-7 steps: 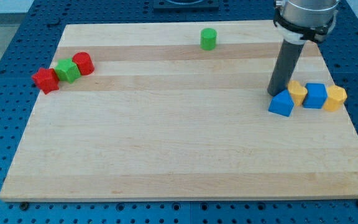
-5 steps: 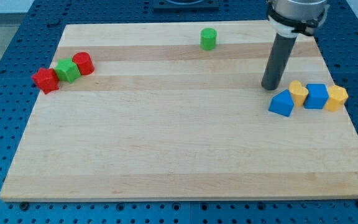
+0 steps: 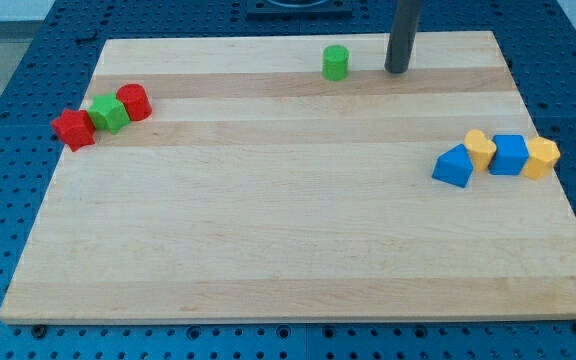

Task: Move green circle towards group of blocks

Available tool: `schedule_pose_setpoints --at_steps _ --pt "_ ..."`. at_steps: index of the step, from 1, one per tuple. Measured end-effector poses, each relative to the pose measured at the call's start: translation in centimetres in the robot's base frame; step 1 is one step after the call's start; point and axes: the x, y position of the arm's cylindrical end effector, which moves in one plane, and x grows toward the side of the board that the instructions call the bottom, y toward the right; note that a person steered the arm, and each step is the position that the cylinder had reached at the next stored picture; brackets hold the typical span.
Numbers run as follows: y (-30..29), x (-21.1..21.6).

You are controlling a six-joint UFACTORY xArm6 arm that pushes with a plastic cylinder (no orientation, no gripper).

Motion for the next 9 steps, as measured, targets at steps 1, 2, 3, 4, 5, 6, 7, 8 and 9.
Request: schedule_pose_setpoints --at_steps 1,2,3,4,5,6,7,8,9 --pt "-1.6 -0.6" --pt "-4.0 -0.6" --pt "-5.7 -0.6" --pt "-8.3 -0.6" --pt "-10.7 -0.6" --pt "-13.4 -0.5" --pt "-16.1 -0.3" --pt "-18.3 0.4" --pt "-19.2 1.6"
